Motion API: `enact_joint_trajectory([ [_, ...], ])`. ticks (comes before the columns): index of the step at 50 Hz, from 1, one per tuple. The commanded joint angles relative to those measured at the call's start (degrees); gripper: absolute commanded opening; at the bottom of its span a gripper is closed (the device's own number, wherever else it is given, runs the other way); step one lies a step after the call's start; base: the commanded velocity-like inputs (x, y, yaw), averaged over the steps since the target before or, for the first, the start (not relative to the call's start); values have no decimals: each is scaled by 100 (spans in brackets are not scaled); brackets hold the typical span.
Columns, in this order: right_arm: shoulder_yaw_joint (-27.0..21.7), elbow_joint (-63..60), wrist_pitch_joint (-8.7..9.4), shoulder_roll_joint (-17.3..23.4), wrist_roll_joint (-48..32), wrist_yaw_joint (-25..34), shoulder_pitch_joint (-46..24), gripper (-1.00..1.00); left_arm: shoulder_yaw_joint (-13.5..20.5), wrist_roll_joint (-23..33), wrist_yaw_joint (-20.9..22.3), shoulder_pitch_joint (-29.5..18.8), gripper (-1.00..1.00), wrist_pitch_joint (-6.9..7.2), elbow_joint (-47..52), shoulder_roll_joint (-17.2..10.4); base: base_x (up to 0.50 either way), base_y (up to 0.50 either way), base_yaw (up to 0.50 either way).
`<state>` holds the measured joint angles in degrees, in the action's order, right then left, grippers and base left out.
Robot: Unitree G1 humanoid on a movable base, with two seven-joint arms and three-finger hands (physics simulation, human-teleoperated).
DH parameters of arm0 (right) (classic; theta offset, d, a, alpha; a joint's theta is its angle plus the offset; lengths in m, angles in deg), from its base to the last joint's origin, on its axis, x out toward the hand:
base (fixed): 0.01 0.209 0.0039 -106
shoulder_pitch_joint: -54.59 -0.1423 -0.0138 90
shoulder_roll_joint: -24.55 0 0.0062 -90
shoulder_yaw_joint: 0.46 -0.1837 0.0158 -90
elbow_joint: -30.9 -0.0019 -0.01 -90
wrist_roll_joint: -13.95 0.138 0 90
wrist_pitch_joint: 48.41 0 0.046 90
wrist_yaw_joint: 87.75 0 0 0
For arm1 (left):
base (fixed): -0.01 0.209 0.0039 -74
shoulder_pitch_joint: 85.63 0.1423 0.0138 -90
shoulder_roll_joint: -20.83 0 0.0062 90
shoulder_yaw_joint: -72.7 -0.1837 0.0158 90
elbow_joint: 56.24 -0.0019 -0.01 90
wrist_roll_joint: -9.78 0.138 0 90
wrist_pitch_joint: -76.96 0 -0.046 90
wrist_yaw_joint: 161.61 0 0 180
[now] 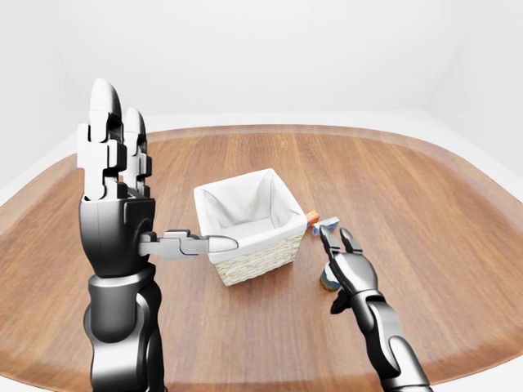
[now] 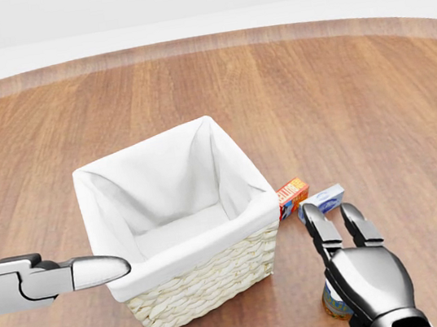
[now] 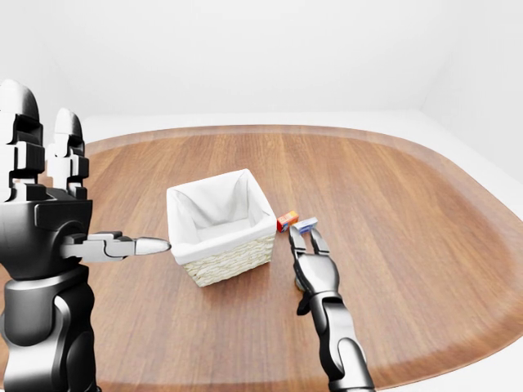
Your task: Pick up the alphabet soup and put it in the basket.
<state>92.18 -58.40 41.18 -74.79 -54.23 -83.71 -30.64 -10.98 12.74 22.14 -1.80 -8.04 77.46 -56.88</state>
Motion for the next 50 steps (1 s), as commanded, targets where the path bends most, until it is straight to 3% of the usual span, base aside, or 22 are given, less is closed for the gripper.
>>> enact_joint_trajectory([
  [1,3,392,-126,32,105,-238,-84,100,-15,22,19,9,100,0,-20,8,0,0,0],
  [5,8,799,-187,64,124,-490,-189,100,-51,45,19,45,100,0,32,22,0,0,0],
  [15,19,801,-88,10,314,-332,-279,100,-108,74,49,59,100,0,26,45,0,0,0],
  [33,-109,1763,32,173,618,-708,-955,100,-90,95,70,37,100,0,5,42,0,0,0],
  [50,-149,2499,8,310,761,-1029,-1342,100,-118,84,62,20,100,0,25,53,0,0,0],
])
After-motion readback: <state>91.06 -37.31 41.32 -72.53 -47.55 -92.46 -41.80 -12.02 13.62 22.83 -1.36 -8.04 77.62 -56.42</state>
